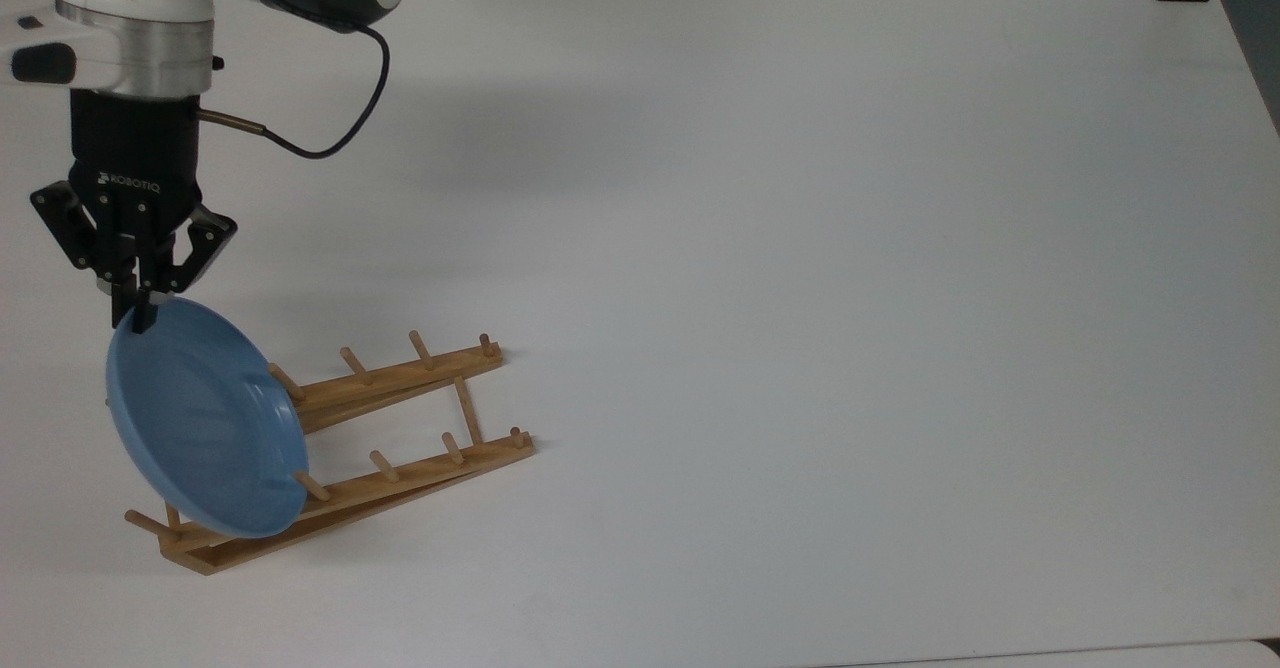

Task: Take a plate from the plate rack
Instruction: 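Lift the blue plate up out of the wooden rack slots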

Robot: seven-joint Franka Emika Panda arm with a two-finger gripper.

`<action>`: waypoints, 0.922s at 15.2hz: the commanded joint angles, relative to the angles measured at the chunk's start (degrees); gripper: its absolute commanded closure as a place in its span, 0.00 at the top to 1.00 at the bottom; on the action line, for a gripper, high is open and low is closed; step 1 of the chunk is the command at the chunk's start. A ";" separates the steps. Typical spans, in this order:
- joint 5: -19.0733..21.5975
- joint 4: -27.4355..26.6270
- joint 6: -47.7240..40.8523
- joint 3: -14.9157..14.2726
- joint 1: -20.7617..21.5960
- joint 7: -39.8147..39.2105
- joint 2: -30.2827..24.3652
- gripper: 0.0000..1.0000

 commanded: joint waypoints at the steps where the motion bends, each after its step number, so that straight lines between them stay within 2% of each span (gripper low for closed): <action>1: -2.26 -0.93 1.02 -0.58 0.11 1.00 -1.50 0.00; 7: -1.30 -1.11 -1.60 -0.41 -0.59 1.62 -5.79 0.00; 9: -0.17 -0.93 -9.48 -0.23 -0.59 1.71 -8.08 0.00; 11: 2.64 -1.28 -16.70 -0.23 -0.59 1.62 -11.33 0.00; 14: 7.38 -1.20 -32.58 -0.14 -0.59 1.36 -14.76 0.00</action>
